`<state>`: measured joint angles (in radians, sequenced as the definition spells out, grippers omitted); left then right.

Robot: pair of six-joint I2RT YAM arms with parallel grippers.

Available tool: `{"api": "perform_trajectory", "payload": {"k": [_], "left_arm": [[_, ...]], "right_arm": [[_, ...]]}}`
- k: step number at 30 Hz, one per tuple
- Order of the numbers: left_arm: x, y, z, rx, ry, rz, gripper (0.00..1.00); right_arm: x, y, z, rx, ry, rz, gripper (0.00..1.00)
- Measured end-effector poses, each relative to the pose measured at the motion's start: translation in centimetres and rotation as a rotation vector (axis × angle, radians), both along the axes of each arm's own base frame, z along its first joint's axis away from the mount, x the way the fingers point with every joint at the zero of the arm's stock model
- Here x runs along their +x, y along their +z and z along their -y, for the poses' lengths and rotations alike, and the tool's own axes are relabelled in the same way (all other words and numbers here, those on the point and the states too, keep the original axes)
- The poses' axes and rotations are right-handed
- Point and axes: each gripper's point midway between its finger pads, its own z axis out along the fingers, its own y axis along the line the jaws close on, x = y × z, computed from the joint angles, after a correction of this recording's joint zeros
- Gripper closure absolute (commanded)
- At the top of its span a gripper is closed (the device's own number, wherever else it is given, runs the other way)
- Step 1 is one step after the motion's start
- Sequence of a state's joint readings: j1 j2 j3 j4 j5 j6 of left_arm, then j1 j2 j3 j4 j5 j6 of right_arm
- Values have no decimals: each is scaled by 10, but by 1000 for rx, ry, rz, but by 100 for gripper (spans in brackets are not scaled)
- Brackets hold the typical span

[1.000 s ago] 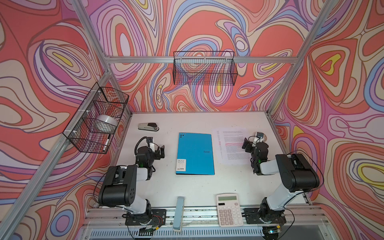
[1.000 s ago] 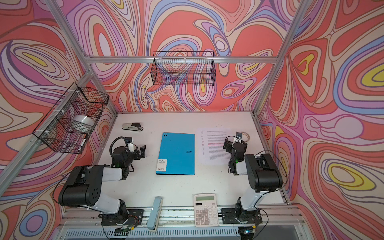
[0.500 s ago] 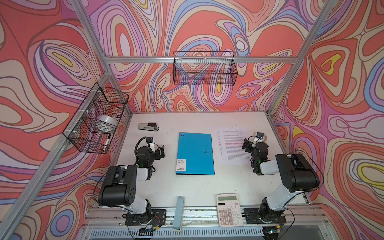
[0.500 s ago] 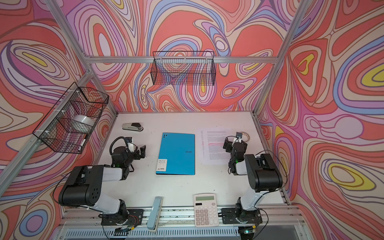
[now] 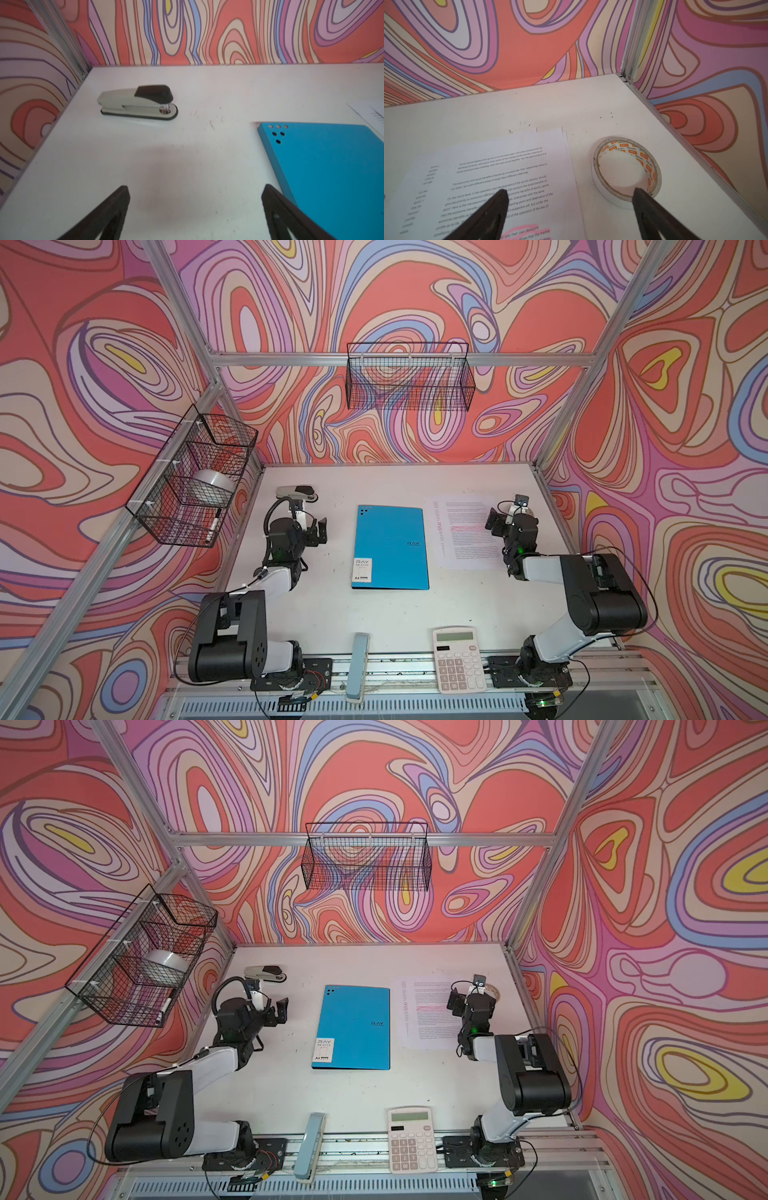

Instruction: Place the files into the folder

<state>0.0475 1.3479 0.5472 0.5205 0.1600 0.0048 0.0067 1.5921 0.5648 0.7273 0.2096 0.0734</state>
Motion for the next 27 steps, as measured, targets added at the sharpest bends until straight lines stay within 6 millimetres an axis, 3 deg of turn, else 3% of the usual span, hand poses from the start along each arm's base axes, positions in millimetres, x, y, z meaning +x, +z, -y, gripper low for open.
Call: {"api": "perform_trajectory", "payload": {"k": [2, 5, 8, 12, 15, 20, 24, 27], "left_arm": [[4, 29, 3, 25, -17, 11, 0], [6, 56, 17, 85, -78, -59, 0], [-1, 72, 40, 157, -180, -164, 0], [-25, 80, 75, 244, -340, -306, 0], [-56, 68, 106, 351, -482, -418, 0], [-124, 24, 158, 639, -727, -553, 0], [-169, -15, 170, 848, -841, -624, 0], [-184, -36, 170, 989, -868, -635, 0]], "right_arm": [[2, 20, 3, 7, -22, 18, 1], [6, 45, 13, 51, -99, -5, 2], [15, 71, 18, 129, -162, -58, 2], [17, 97, 8, 211, -140, -128, 3], [-2, 86, -7, 277, -81, -212, 4], [-44, 66, -32, 386, 10, -334, 5], [-67, 59, -50, 456, 81, -403, 2], [-81, 50, -58, 492, 105, -454, 2]]}}
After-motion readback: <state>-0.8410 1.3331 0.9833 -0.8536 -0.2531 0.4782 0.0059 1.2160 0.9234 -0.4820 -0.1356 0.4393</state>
